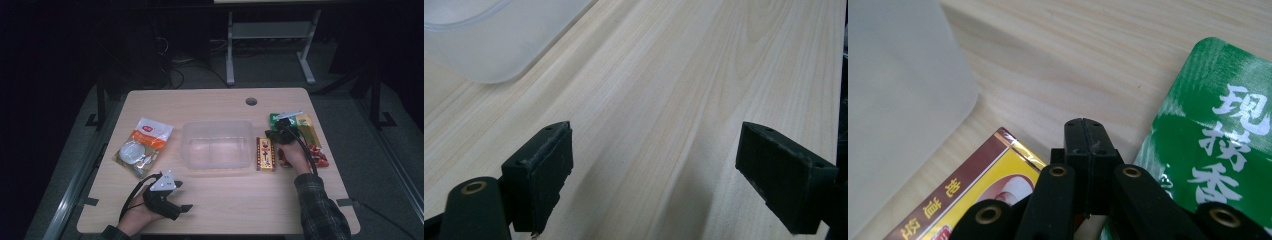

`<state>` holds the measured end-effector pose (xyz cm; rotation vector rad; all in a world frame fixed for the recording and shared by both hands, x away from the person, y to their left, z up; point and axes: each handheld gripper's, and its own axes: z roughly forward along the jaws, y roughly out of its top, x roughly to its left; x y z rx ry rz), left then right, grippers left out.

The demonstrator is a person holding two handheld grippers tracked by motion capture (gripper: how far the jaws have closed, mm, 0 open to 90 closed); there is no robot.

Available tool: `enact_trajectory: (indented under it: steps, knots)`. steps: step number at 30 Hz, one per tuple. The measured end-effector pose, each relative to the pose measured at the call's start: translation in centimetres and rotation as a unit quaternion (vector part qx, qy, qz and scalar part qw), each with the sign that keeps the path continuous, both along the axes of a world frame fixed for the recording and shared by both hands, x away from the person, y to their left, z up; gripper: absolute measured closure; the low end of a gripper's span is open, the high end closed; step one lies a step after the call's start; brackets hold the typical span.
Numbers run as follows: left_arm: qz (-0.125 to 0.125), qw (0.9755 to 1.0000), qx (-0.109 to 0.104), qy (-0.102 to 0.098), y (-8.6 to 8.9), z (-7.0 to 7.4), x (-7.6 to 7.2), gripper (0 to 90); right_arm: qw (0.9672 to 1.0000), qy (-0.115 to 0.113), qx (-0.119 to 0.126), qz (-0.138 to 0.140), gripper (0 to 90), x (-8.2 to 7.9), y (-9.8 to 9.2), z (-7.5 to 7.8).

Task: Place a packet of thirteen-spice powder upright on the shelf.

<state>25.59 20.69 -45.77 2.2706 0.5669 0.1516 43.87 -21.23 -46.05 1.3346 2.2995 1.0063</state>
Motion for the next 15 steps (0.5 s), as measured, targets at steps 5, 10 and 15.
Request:
enact_trajectory:
  steps: [5,10,15]
  knots:
    - [-0.001,1.0000,0.000,-0.001,0.0,0.0,0.0,14.6,0.9998,-0.002,-0.012,0.017,90.0,-0.7,-0.2,0.7]
    - [-0.002,1.0000,0.001,0.000,-0.1,-0.1,-0.1,14.7,0.9993,-0.004,-0.020,0.032,90.0,-1.2,-0.2,1.1]
    - [-0.003,1.0000,0.002,0.002,-0.1,-0.1,-0.1,14.7,0.9992,-0.004,-0.023,0.033,89.9,-1.2,-0.2,1.0]
